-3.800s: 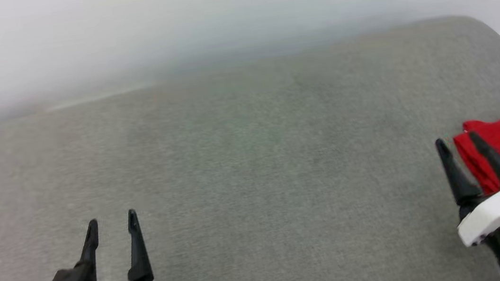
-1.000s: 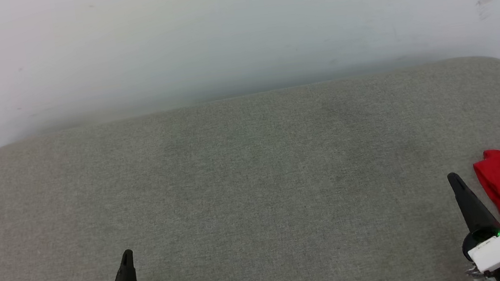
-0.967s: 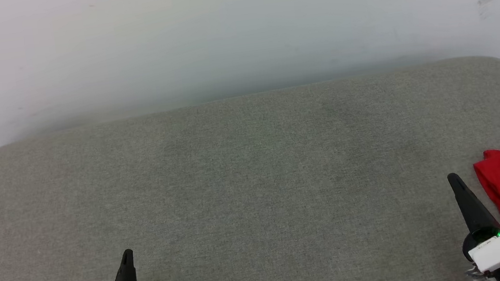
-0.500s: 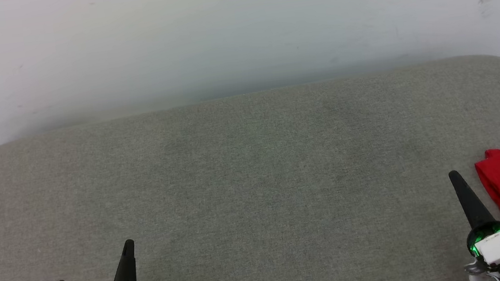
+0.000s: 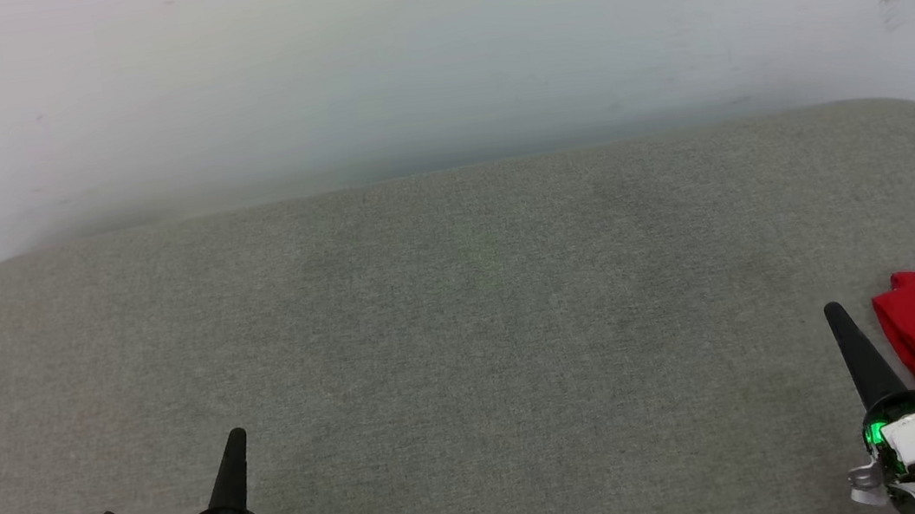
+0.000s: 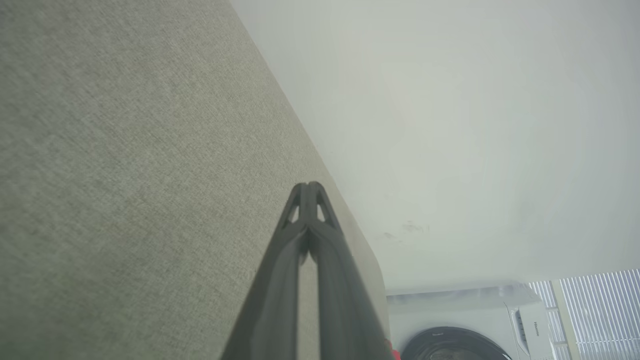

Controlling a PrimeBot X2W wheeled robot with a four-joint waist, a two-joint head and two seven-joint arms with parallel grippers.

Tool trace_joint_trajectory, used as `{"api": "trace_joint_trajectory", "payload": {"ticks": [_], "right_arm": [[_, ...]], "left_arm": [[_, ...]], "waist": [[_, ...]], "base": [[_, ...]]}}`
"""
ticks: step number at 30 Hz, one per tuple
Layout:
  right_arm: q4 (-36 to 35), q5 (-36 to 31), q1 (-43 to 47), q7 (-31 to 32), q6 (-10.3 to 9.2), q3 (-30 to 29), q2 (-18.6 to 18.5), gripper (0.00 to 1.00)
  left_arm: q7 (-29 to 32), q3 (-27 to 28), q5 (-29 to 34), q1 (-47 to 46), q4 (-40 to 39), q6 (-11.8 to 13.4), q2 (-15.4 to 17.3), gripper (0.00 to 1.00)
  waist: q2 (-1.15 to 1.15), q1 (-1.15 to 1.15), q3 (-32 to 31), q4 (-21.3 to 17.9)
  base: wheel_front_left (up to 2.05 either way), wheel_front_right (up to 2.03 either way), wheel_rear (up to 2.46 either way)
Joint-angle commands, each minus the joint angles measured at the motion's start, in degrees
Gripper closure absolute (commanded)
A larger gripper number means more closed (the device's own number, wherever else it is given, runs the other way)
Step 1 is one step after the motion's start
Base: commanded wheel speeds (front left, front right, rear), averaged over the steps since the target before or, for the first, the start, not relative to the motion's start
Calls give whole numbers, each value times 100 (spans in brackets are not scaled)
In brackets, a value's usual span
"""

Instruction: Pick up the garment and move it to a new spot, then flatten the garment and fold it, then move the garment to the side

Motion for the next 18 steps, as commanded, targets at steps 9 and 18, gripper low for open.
{"api": "trace_joint_trajectory", "payload": {"ticks": [9, 18], "right_arm": [[115, 544, -217, 26, 0, -51, 43, 100], [241, 972, -277, 35, 0, -87, 68, 100]], "left_arm": [[144, 168, -467, -202, 42, -159, -70, 100], [262, 273, -835, -286, 99, -277, -143, 100]], "waist": [[0, -1, 18, 12], [0, -1, 36, 24]], "base": [[0, 0, 0], [0, 0, 0]]}}
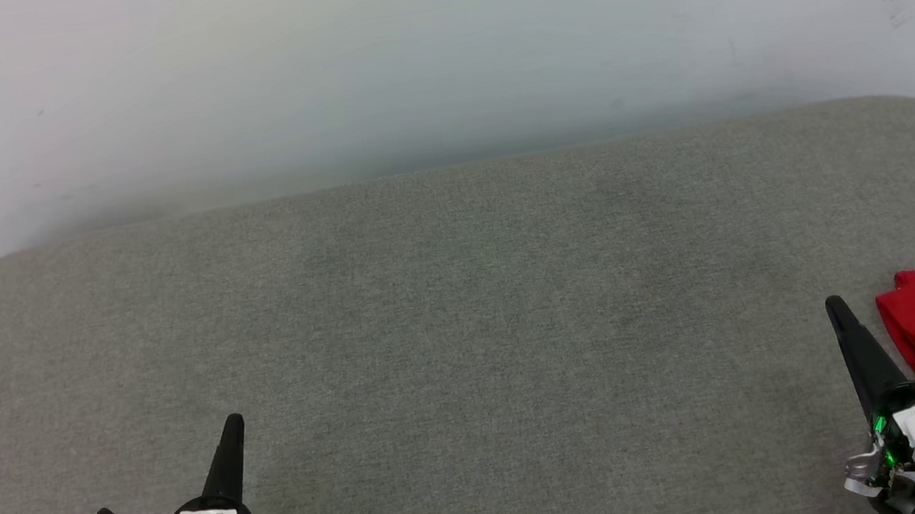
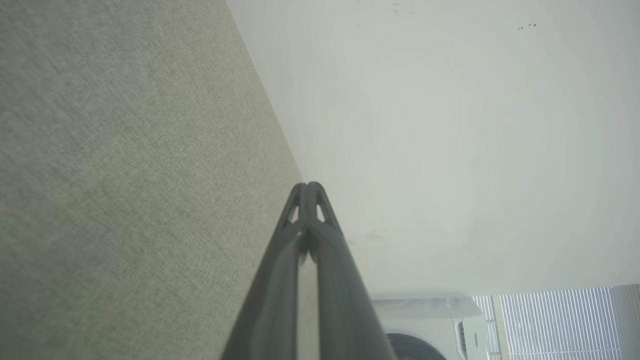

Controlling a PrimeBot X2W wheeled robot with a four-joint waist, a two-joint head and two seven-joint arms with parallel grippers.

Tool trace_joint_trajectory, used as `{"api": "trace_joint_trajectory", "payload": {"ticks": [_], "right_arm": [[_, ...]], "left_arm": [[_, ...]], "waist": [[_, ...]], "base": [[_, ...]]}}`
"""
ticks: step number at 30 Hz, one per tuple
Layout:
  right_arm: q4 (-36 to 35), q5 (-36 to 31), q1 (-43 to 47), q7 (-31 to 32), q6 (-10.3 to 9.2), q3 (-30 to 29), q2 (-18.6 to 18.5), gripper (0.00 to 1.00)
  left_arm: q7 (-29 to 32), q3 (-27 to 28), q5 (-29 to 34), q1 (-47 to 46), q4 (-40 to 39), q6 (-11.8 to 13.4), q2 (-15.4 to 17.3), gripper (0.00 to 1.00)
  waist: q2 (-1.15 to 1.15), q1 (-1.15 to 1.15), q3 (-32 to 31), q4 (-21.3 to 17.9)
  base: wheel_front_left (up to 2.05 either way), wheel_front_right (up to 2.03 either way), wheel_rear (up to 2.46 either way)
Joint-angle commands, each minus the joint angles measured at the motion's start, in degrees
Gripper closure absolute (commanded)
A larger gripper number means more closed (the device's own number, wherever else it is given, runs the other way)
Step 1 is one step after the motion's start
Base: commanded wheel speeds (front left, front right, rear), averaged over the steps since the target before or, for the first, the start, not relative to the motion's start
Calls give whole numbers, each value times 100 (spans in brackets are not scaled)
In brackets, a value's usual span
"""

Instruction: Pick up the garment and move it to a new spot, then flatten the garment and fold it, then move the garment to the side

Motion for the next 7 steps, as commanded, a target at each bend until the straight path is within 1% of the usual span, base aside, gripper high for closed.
{"api": "trace_joint_trajectory", "payload": {"ticks": [1, 7], "right_arm": [[15, 136, -116, 8, 1, -28, 14, 100], [88, 402, -173, 21, 1, -48, 32, 100]], "left_arm": [[33, 37, -113, -147, -9, -62, -21, 100], [109, 115, -338, -174, 33, -134, -61, 100]], "waist": [[0, 0, 3, 2], [0, 0, 15, 10]], "base": [[0, 0, 0], [0, 0, 0]]}}
